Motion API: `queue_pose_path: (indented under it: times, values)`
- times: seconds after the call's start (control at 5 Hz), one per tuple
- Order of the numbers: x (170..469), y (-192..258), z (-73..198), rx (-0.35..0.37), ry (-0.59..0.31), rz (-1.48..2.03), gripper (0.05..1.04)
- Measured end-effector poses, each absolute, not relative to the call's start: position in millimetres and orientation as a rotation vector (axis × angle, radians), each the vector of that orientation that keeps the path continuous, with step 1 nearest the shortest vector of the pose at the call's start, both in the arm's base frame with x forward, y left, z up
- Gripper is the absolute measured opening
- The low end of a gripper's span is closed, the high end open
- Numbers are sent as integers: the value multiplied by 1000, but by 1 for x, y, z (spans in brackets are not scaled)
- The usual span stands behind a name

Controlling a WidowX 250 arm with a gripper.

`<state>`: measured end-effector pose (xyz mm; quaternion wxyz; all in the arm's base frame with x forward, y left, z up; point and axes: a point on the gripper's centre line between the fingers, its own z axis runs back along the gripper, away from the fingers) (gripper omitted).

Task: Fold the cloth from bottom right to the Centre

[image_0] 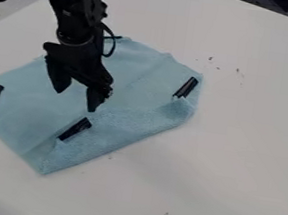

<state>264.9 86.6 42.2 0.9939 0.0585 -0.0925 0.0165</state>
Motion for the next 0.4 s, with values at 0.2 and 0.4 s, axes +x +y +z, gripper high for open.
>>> queue_pose_path:
  times: [0.2, 0.4]
  values:
    - [262, 86, 35, 79, -174, 46, 999]
    - [255, 83, 25, 52, -164, 79, 999]
